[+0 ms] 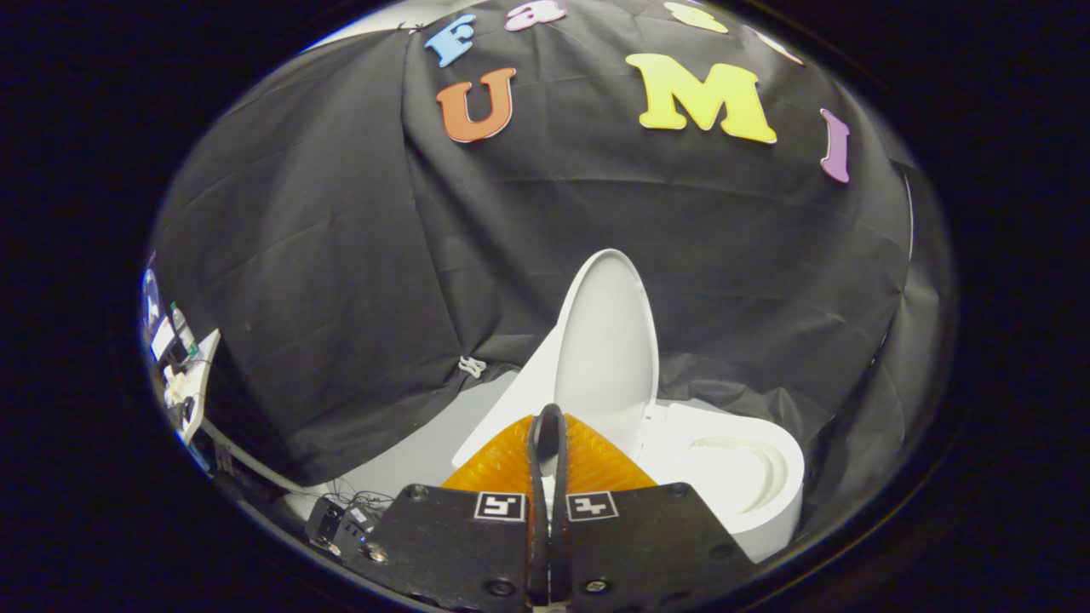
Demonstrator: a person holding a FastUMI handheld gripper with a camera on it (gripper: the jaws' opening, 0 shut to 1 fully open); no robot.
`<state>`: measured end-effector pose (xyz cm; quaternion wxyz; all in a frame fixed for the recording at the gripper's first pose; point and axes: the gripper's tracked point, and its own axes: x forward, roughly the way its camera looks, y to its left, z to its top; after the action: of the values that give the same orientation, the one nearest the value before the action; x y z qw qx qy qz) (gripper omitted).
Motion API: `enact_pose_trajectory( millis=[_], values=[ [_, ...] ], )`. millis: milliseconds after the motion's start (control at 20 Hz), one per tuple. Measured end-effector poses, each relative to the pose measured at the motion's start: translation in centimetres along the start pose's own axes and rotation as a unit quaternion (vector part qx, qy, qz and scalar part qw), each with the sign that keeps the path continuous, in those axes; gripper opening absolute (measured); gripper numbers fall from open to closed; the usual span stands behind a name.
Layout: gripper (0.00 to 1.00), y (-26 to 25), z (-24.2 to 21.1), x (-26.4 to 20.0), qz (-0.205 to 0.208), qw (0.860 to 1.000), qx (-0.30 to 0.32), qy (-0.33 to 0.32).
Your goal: Open the toilet lid.
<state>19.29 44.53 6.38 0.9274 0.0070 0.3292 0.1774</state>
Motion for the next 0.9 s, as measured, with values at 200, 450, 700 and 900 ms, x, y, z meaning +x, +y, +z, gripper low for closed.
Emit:
enact_pose_trajectory(
  millis=[200,450,700,900],
  values=[
    [0.04,0.0,0.1,-0.1,0.001,1.0,0.005,-0.002],
    [0.08,-0.5,0.1,-0.5,-0.02,1.0,-0.017,-0.011],
    [0.24,1.1,-0.5,-0.8,0.015,1.0,-0.018,-0.019],
    [0.53,0.6,0.8,-2.8,0.006,0.997,-0.047,-0.057]
  ],
)
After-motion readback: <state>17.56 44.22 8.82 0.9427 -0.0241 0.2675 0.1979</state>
